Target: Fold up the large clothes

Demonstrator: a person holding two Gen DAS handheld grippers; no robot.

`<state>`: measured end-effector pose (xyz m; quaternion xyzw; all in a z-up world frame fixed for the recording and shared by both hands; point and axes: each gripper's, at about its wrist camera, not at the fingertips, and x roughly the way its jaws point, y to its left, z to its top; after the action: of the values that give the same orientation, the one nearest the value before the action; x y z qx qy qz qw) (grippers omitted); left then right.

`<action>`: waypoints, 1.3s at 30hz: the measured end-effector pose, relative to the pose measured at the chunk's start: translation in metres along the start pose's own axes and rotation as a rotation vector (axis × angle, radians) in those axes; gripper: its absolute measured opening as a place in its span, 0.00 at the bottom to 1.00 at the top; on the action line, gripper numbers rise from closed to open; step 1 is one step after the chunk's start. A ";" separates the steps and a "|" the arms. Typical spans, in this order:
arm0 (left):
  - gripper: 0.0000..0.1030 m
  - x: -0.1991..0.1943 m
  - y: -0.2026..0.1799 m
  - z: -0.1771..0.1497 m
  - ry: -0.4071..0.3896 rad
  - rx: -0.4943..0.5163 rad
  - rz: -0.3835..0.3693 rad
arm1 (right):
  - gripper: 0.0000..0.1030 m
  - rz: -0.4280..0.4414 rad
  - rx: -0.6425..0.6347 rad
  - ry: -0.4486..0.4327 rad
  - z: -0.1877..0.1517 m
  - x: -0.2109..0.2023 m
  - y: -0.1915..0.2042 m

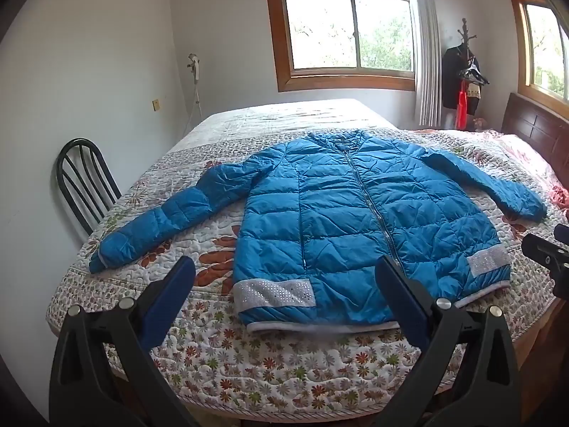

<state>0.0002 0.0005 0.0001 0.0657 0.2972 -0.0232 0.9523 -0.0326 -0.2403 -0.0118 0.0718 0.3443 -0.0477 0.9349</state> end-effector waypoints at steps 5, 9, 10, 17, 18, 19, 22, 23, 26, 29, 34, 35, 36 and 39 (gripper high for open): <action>0.97 0.000 0.000 0.000 -0.001 0.001 0.001 | 0.96 -0.002 -0.006 -0.002 0.002 0.001 0.001; 0.97 0.000 0.000 0.000 -0.001 0.001 0.001 | 0.96 -0.006 -0.003 -0.006 -0.001 0.000 -0.001; 0.97 0.000 0.000 0.000 -0.001 0.000 0.001 | 0.96 -0.005 -0.003 -0.006 -0.001 0.000 -0.001; 0.97 0.002 -0.005 0.002 -0.001 -0.002 -0.003 | 0.96 -0.006 -0.002 -0.004 -0.001 0.001 -0.001; 0.97 0.002 -0.005 0.002 -0.001 -0.002 -0.003 | 0.96 -0.006 -0.001 -0.004 -0.001 0.002 0.000; 0.97 0.002 -0.004 0.002 -0.001 -0.003 -0.003 | 0.96 -0.006 -0.002 -0.004 -0.001 0.002 -0.001; 0.97 0.002 -0.004 0.001 -0.002 -0.003 -0.004 | 0.96 -0.007 -0.002 -0.004 0.000 0.002 0.000; 0.97 0.002 -0.004 0.001 -0.002 -0.003 -0.004 | 0.96 -0.007 -0.002 -0.004 0.000 0.003 0.000; 0.97 0.002 -0.004 0.001 -0.002 -0.004 -0.005 | 0.96 -0.008 -0.001 -0.004 -0.001 0.003 0.000; 0.97 0.002 -0.003 0.001 -0.001 -0.005 -0.006 | 0.96 -0.008 -0.002 -0.004 -0.001 0.003 0.000; 0.97 0.002 -0.003 0.001 -0.001 -0.005 -0.007 | 0.96 -0.009 -0.001 -0.003 -0.001 0.003 0.000; 0.97 0.002 -0.002 0.001 -0.001 -0.005 -0.007 | 0.96 -0.009 -0.001 -0.003 0.000 0.004 0.000; 0.97 0.002 -0.003 0.001 -0.001 -0.005 -0.008 | 0.96 -0.009 -0.002 -0.003 -0.001 0.003 0.000; 0.97 0.002 -0.002 0.001 -0.001 -0.005 -0.008 | 0.96 -0.008 -0.002 -0.003 0.000 0.003 0.000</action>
<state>0.0021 -0.0019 -0.0008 0.0621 0.2972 -0.0265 0.9524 -0.0302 -0.2400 -0.0143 0.0694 0.3433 -0.0514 0.9353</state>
